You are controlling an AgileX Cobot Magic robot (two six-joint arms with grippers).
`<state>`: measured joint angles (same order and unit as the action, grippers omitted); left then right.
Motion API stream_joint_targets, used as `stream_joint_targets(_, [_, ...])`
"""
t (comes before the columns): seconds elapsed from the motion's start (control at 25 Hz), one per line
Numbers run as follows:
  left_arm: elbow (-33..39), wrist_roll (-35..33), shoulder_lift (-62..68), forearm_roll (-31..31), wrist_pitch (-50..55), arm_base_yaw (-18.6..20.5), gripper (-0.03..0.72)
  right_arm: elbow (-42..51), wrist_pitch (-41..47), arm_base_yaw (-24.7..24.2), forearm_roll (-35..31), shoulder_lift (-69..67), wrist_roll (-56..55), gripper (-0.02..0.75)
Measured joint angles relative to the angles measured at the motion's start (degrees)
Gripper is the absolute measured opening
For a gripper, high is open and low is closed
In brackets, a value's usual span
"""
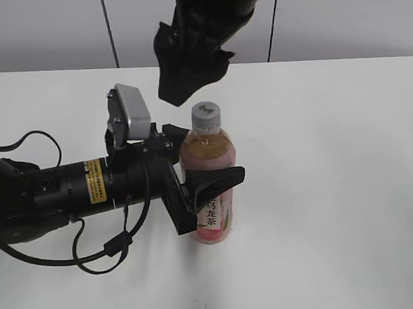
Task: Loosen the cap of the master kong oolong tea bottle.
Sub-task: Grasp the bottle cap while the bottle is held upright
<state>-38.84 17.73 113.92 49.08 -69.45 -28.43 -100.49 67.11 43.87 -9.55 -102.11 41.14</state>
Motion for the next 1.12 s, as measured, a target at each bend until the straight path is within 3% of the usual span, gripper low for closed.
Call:
stream_joint_targets(0.28, [0.0, 0.0, 0.0, 0.0, 0.0, 0.0, 0.457, -1.7, 2.3, 0.0, 0.0, 0.0, -20.7, 0.587])
stream_joint_targets(0.52, [0.0, 0.0, 0.0, 0.0, 0.1, 0.0, 0.457, -1.7, 2.7, 0.0, 0.0, 0.0, -32.0, 0.587])
stream_joint_targets(0.88, [0.0, 0.0, 0.0, 0.0, 0.1, 0.0, 0.457, 2.7, 2.8, 0.0, 0.1, 0.0, -39.0, 0.587])
stream_joint_targets(1.12, [-0.1, 0.0, 0.0, 0.0, 0.1, 0.0, 0.457, 4.5, 2.8, 0.0, 4.7, 0.0, -42.6, 0.587])
